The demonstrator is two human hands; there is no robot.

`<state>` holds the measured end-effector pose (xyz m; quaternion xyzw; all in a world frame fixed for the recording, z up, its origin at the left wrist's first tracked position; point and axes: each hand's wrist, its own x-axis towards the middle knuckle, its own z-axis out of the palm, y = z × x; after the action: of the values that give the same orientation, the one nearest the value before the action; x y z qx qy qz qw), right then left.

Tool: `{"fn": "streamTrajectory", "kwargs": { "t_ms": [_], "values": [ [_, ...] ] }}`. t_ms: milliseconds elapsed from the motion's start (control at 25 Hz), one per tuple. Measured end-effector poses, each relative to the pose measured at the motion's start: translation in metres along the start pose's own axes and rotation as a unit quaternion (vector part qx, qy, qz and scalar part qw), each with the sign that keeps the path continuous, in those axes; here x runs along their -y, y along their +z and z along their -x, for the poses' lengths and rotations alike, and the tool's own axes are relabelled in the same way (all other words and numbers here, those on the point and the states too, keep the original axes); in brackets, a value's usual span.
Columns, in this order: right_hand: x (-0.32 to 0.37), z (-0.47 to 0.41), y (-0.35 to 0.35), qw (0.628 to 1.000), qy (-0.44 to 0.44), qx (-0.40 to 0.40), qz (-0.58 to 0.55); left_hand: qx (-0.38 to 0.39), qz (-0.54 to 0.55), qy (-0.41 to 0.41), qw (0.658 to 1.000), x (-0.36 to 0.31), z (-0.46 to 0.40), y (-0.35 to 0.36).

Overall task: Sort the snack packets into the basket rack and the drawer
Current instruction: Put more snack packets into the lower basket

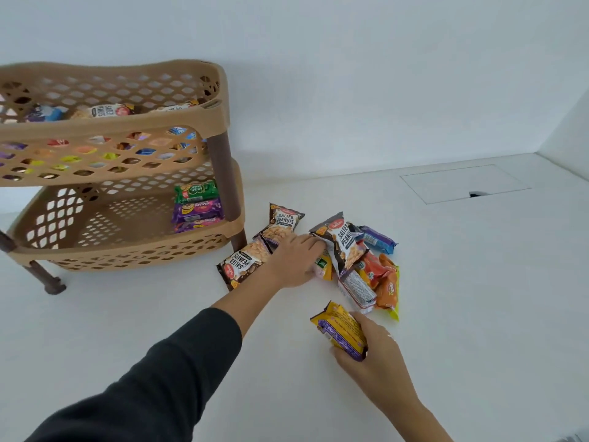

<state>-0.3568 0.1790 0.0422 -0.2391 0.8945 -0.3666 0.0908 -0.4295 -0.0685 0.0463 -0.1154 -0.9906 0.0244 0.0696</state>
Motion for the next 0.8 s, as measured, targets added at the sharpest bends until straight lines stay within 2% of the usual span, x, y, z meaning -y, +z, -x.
{"fn": "streamTrajectory", "kwargs": {
  "t_ms": [200, 440, 560, 640, 800],
  "values": [
    [0.012, 0.000, 0.000, 0.999, -0.029, -0.015, 0.007, -0.079, -0.025, -0.033, 0.996, -0.009, 0.025, -0.003],
    [0.075, -0.013, 0.018, 0.990, -0.109, -0.086, -0.023, -0.041, 0.125, -0.123, 0.984, 0.007, 0.110, -0.057],
    [0.116, -0.022, 0.041, 0.985, -0.142, -0.087, -0.042, -0.031, 0.186, -0.200, 0.961, 0.040, 0.164, -0.091],
    [0.143, -0.033, 0.058, 0.982, -0.167, -0.083, -0.041, -0.054, 0.205, -0.243, 0.947, 0.070, 0.198, -0.112],
    [0.198, -0.068, 0.098, 0.975, -0.208, -0.066, -0.039, -0.073, 0.200, -0.327, 0.921, 0.152, 0.244, -0.136]
  ]
}}
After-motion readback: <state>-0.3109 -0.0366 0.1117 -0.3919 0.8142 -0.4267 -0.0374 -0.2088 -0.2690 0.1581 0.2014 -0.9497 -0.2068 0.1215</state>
